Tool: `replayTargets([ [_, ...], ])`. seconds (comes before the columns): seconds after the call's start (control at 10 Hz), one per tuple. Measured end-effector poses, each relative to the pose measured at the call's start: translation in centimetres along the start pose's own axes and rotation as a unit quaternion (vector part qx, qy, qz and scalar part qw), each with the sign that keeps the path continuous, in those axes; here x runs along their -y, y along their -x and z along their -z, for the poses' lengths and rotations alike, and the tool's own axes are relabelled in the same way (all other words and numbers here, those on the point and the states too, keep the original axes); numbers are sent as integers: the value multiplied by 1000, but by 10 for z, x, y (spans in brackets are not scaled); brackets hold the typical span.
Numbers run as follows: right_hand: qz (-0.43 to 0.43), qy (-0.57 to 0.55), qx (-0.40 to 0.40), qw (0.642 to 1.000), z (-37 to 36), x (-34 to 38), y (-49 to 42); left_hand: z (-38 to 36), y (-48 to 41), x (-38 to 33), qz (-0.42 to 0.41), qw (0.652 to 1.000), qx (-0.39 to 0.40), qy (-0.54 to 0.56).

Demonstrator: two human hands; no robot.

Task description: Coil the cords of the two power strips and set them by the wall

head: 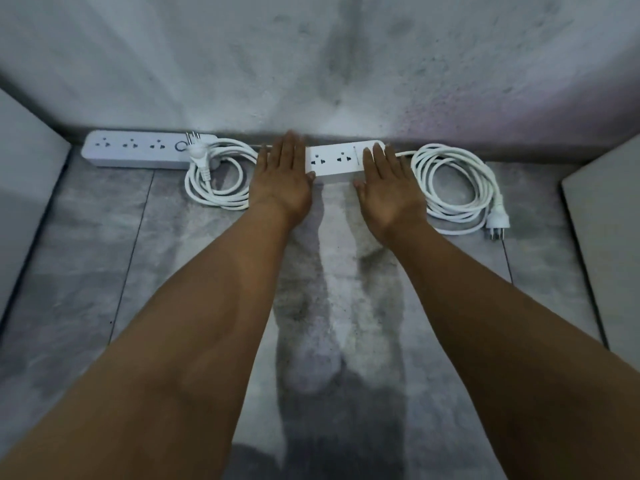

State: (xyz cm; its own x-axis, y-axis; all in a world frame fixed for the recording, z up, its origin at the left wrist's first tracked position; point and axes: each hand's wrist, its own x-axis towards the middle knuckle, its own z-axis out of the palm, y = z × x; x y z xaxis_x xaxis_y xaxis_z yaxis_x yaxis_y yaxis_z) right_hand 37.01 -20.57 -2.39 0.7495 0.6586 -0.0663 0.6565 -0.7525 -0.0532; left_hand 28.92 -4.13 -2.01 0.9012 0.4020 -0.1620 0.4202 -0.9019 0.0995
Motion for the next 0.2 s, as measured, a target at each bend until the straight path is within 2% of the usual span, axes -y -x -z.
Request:
replayTargets([
  [0.2,0,-7,-35,999,32,-1,26,31,31,-12,4,999,-28,15],
])
